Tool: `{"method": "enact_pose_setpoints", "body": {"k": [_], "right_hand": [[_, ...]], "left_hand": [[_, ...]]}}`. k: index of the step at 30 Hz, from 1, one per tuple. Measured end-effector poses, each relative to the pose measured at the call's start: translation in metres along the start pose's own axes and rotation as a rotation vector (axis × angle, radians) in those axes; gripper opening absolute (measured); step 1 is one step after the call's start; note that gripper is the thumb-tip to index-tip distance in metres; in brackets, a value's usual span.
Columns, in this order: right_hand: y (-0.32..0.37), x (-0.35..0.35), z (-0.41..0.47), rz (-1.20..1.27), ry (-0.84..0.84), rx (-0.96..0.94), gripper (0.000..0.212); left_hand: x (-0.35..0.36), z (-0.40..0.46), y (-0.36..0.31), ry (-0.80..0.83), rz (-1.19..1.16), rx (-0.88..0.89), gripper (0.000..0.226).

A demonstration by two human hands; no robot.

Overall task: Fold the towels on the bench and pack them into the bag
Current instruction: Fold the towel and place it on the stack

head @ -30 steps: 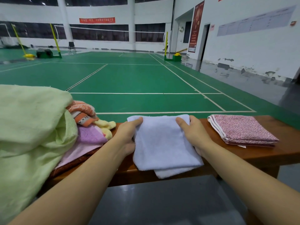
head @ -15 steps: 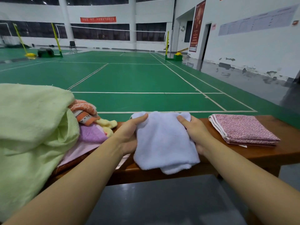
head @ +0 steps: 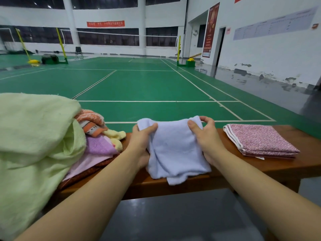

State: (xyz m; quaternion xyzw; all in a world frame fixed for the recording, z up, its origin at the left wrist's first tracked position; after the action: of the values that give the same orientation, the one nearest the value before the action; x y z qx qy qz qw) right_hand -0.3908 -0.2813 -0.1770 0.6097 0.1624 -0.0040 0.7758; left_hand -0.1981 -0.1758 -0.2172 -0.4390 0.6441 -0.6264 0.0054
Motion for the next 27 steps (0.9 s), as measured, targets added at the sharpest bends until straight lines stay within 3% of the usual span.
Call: {"method": "enact_pose_setpoints", "body": {"k": [3,7,9,12,16,19,21,23,27], "right_hand": [[0.015,-0.006,-0.002,-0.115,-0.010,-0.146,0.057],[0.039,-0.012,-0.006,-0.436,-0.117,-0.322,0.018],[0.051,-0.014,-0.012,-0.356,-0.135,-0.393,0.011],[0.074,-0.020,-0.021,-0.042,-0.113,-0.467,0.011],[0.108,-0.033,-0.035,0.121,-0.142,-0.564,0.020],[0.130,-0.038,-0.042,0.107,-0.117,-0.662,0.047],[0.132,-0.036,-0.039,0.080,-0.085,-0.644,0.058],[0.114,-0.029,-0.024,0.028,-0.069,-0.538,0.063],[0.028,0.007,0.004,-0.187,0.082,-0.201,0.069]], "left_hand": [[-0.010,-0.009,-0.029,-0.177,0.257,0.253,0.065],[-0.002,-0.021,-0.058,-0.194,0.564,0.474,0.083],[0.006,-0.032,-0.079,-0.208,0.718,0.628,0.081],[0.025,-0.054,-0.112,-0.207,0.940,0.855,0.070],[0.043,-0.081,-0.143,-0.099,0.834,1.010,0.059],[0.055,-0.102,-0.160,-0.010,0.658,1.103,0.055],[0.062,-0.105,-0.166,-0.007,0.670,1.096,0.054],[0.062,-0.085,-0.155,-0.008,0.773,0.978,0.055],[0.020,-0.014,-0.079,-0.017,0.920,0.490,0.061]]}}
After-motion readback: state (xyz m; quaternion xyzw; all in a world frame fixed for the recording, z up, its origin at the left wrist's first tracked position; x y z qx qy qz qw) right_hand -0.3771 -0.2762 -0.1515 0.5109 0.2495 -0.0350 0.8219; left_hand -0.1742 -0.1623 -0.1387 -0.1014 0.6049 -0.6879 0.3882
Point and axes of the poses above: each hand's wrist, its own z-axis towards the middle knuckle, its own x-axis out of the palm, y = z × x, the point moved 8 cm from there along z, towards the middle knuckle, and after that the axes turned 7 degrees about -z, right-handed, at the moved point
